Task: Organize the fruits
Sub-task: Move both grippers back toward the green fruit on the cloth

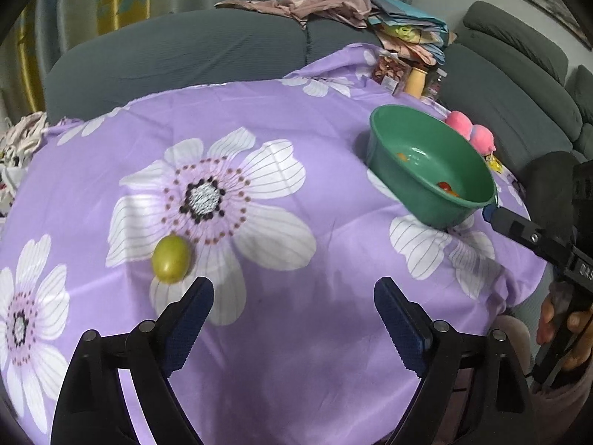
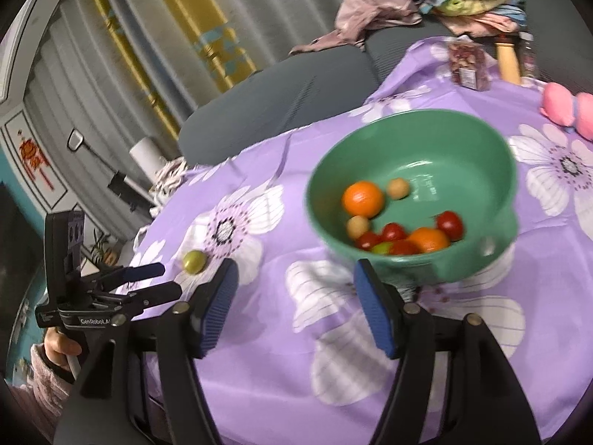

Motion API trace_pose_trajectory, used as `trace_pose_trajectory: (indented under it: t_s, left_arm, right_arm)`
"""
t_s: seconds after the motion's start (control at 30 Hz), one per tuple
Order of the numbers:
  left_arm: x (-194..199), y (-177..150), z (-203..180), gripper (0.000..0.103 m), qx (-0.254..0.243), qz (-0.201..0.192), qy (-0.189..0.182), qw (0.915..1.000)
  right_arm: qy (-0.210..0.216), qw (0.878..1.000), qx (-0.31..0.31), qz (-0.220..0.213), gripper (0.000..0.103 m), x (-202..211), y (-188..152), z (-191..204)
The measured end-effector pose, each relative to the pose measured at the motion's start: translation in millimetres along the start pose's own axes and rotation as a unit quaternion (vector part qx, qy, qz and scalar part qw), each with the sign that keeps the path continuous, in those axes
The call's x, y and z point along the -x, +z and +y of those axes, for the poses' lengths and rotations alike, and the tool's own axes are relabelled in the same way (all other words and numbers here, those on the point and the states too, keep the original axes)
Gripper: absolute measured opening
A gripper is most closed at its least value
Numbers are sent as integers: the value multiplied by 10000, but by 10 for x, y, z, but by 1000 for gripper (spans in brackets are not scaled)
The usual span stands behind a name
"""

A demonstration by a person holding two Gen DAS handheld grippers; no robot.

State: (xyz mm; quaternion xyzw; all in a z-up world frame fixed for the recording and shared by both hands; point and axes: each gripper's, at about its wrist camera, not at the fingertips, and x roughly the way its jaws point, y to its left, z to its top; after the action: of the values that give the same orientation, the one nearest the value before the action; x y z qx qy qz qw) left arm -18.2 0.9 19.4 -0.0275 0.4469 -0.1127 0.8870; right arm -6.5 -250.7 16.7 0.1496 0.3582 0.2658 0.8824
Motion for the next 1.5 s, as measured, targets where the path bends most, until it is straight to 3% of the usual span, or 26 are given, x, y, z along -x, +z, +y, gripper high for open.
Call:
trace_pose_trajectory:
  t_s: [0.13, 0.23, 0.87, 1.5]
  left_arm:
    - [28, -59, 75, 95, 113, 21, 39, 9999]
    - [36, -97, 124, 97, 162, 49, 56, 9998]
    - [120, -257, 346, 101, 326, 45, -99, 9994]
    - [104, -317, 446, 101, 213, 59, -66, 9997]
  right_arm:
    - [102, 9997, 167, 170, 80, -95, -41, 182]
    - [60, 9992, 264, 283, 89, -154, -74, 267]
    - [-65, 9961, 562, 673, 92, -367, -120, 604]
    - [175, 9915, 780, 1026, 96, -688, -185, 849]
